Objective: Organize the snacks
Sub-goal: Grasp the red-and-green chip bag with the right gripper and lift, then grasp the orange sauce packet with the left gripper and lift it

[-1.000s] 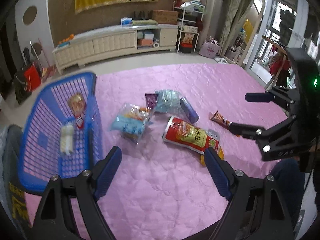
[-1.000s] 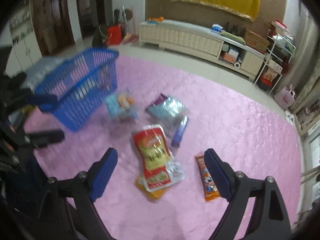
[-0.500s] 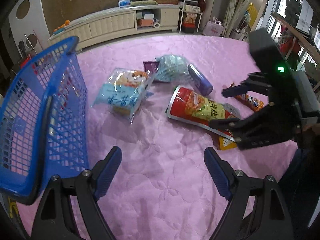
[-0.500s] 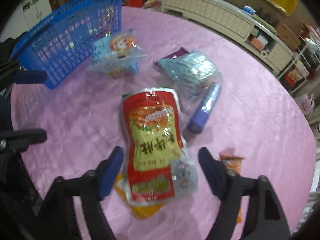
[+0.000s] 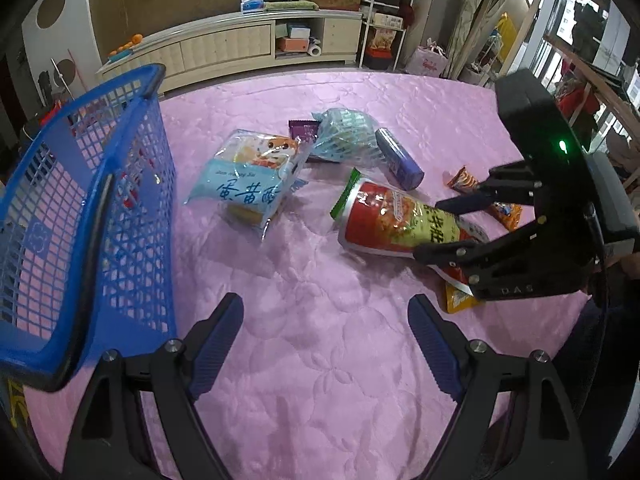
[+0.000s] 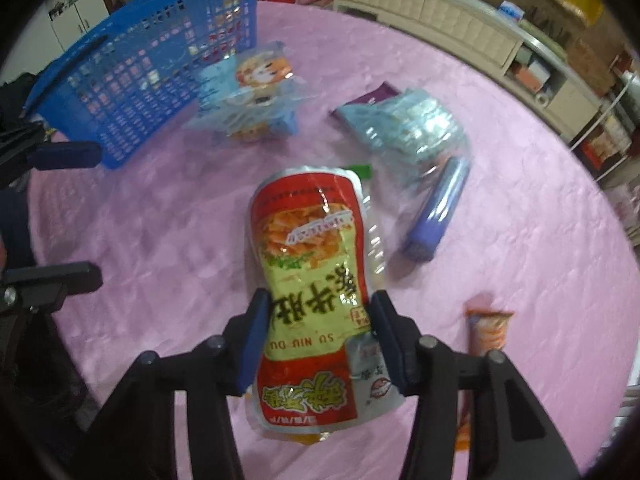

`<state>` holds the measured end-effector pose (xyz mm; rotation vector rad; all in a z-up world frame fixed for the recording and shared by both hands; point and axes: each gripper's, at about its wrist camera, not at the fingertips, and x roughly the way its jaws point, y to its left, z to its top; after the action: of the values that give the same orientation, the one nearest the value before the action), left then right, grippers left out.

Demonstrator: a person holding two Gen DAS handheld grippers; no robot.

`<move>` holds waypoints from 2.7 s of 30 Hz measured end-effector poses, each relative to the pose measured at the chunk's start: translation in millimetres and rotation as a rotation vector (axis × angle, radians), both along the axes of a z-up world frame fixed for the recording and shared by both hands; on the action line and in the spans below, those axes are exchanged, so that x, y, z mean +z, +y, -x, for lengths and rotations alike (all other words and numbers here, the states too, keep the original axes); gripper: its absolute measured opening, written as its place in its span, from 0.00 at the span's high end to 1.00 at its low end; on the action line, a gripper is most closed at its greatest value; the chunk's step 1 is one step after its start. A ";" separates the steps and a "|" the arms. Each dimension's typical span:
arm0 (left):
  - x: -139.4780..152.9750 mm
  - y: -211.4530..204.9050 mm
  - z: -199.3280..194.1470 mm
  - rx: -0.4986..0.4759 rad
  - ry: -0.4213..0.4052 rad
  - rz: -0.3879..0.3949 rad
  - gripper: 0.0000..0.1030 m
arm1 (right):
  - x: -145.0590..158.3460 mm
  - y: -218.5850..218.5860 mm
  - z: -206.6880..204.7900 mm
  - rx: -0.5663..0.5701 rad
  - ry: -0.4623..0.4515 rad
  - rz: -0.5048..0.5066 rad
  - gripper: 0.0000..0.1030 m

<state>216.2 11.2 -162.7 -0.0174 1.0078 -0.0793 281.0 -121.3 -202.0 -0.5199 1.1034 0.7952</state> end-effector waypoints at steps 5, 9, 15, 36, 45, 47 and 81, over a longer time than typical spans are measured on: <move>8.9 3.0 9.9 0.009 -0.017 -0.005 0.20 | 2.6 -7.6 15.8 -0.048 -0.016 0.002 0.46; 13.7 5.3 16.1 0.019 -0.021 -0.004 0.20 | 13.7 -14.1 20.3 -0.082 -0.023 -0.030 0.46; 23.6 0.6 20.7 0.023 -0.041 0.023 0.20 | 48.7 -28.9 26.8 -0.152 -0.059 -0.112 0.49; 16.7 -72.4 -10.2 -0.009 -0.006 0.040 0.20 | 52.1 -108.8 36.0 -0.430 -0.163 -0.265 0.51; -19.5 -111.4 -41.2 -0.017 0.115 0.007 0.20 | 37.1 -137.0 29.2 -0.526 -0.144 -0.265 0.51; -29.2 -118.9 -49.5 -0.019 0.142 -0.004 0.20 | 34.0 -143.0 26.6 -0.551 -0.128 -0.270 0.50; -77.8 -174.8 -76.4 -0.050 0.234 -0.093 0.70 | 10.0 -156.6 17.7 -0.621 0.009 -0.228 0.50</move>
<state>292.6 -163.6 -240.5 0.0852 1.2447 -0.0775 263.4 -277.8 -192.0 0.0298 1.0817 0.3672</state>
